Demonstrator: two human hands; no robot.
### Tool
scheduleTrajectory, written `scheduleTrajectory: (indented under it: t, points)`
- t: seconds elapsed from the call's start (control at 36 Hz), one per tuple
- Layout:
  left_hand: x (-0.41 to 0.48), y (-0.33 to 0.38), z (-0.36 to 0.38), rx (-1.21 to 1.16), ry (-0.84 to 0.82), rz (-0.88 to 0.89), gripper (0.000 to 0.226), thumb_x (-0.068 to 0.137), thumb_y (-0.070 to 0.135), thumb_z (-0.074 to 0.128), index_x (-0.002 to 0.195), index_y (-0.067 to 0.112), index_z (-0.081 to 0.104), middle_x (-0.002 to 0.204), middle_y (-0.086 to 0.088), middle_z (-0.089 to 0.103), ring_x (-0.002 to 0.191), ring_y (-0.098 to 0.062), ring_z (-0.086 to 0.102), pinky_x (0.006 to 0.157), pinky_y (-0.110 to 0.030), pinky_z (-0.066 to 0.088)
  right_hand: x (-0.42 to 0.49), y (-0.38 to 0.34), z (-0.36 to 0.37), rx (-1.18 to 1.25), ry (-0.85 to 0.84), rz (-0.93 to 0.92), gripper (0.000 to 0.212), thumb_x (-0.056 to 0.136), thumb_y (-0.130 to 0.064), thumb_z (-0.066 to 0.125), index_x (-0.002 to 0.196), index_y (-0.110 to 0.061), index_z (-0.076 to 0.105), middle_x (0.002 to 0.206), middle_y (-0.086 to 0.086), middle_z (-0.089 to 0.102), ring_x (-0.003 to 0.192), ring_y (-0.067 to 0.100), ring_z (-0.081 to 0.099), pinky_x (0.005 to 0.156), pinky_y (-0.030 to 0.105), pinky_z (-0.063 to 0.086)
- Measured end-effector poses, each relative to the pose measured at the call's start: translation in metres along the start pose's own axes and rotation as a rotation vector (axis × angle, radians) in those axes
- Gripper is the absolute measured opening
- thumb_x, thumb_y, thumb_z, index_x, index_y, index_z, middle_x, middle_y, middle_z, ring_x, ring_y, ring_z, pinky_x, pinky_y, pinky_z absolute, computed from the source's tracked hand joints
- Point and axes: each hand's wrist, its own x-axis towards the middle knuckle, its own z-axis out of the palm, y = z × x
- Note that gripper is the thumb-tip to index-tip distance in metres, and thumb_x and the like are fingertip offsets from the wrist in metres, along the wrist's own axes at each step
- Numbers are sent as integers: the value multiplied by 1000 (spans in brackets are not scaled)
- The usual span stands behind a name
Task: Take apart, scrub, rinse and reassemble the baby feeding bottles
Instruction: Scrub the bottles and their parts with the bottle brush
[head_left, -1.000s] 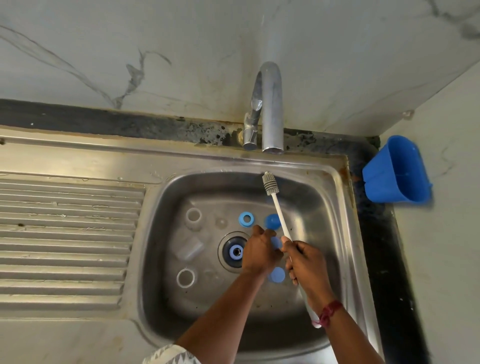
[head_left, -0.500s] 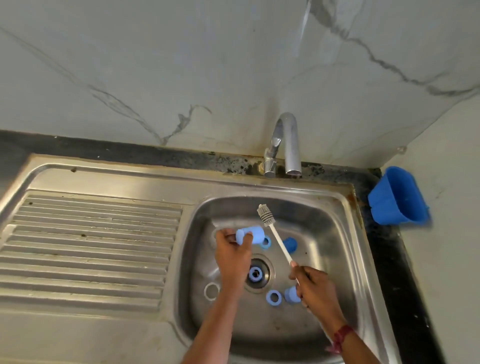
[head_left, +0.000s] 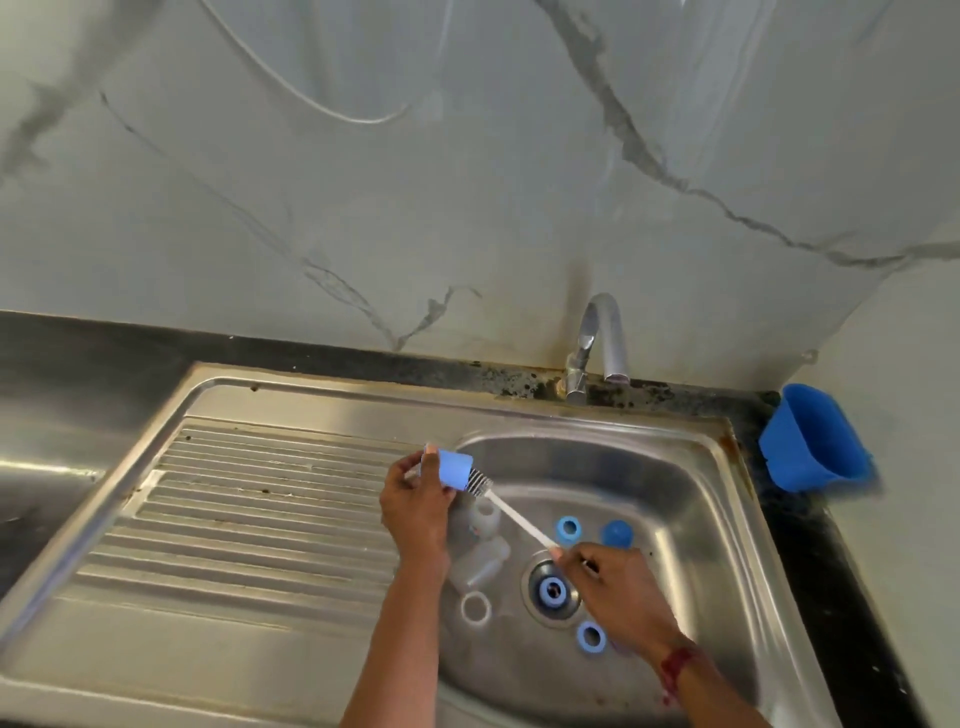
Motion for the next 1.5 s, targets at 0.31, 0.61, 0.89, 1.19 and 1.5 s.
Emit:
scheduleTrajectory:
  t: [0.31, 0.61, 0.89, 1.19, 1.5]
  points:
    - [-6, 14, 0, -127, 22, -125, 29, 79, 27, 83, 68, 10, 63, 75, -12, 70, 70, -27, 66, 69, -40, 57, 7, -5, 6, -496, 477, -436, 50, 101, -50, 40, 70, -20, 65, 58, -4, 57, 48, 17, 53, 41, 28, 43]
    - [-10, 27, -1, -45, -23, 126, 10, 79, 28, 84, 81, 23, 76, 85, -7, 74, 83, -26, 72, 78, -53, 60, 5, -35, 3, -532, 410, -358, 50, 97, -50, 44, 56, -21, 51, 44, -9, 36, 38, 10, 27, 39, 18, 11]
    - [-12, 39, -19, -203, -253, 99, 9, 92, 6, 64, 98, 9, 71, 88, -4, 72, 85, -18, 68, 76, -35, 60, 14, -30, -6, -328, 60, -328, 60, 93, -68, 34, 62, -18, 48, 51, -3, 48, 51, 16, 45, 54, 37, 45]
    - [-16, 56, -7, -486, -297, 38, 14, 99, 3, 51, 98, 2, 64, 83, -6, 73, 87, -26, 68, 72, -34, 62, 12, -34, -18, -195, 262, -368, 60, 90, -72, 40, 59, -22, 54, 47, -8, 47, 44, 14, 45, 42, 30, 38]
    - [-9, 52, -7, -197, -219, 266, 21, 93, 2, 65, 103, 19, 72, 102, -5, 71, 99, -22, 65, 99, -55, 50, 17, -47, -20, -180, 95, -197, 56, 93, -53, 56, 52, -16, 48, 46, -2, 41, 45, 11, 36, 48, 23, 34]
